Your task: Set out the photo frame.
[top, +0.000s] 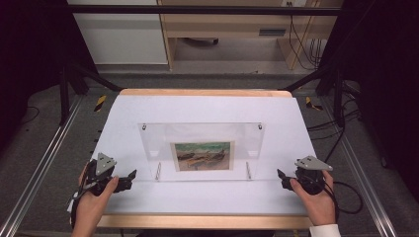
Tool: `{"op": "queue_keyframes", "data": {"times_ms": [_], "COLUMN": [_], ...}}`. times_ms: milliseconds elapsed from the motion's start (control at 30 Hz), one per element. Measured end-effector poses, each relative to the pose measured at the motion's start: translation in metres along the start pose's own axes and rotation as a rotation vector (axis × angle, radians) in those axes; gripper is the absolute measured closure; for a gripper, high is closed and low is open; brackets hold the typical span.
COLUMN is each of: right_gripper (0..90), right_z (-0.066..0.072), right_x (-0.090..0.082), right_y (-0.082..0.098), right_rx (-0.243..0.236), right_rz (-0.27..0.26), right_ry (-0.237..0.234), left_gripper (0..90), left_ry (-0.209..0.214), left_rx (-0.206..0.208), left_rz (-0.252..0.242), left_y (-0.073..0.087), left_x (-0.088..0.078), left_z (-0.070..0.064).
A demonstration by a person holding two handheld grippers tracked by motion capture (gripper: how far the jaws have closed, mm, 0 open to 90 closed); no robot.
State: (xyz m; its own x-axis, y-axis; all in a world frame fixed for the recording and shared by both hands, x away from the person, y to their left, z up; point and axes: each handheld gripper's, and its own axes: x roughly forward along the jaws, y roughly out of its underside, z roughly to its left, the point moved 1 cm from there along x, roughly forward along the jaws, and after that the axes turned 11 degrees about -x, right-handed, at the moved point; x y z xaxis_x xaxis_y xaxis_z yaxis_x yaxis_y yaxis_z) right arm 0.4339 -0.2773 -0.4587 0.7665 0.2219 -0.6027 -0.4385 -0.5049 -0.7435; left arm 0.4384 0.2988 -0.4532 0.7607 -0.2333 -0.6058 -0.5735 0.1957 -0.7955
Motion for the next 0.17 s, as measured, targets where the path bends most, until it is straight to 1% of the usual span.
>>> {"op": "queue_keyframes", "data": {"times_ms": [100,167], "right_gripper": [21.1,21.1], "right_z": [0.0019,0.0023], "right_x": [0.0015,0.0025], "right_y": [0.0018,0.003], "right_rx": [-0.029,-0.052], "right_rz": [0.019,0.014], "right_ry": [0.016,0.036], "left_gripper": [7.0,7.0], "left_ry": [-0.017,-0.024], "left_rx": [0.026,0.052], "left_rz": [0.017,0.018], "left_y": [0.0021,0.0029], "left_x": [0.0031,0.0043], "left_z": [0.0019,0.0018]}}
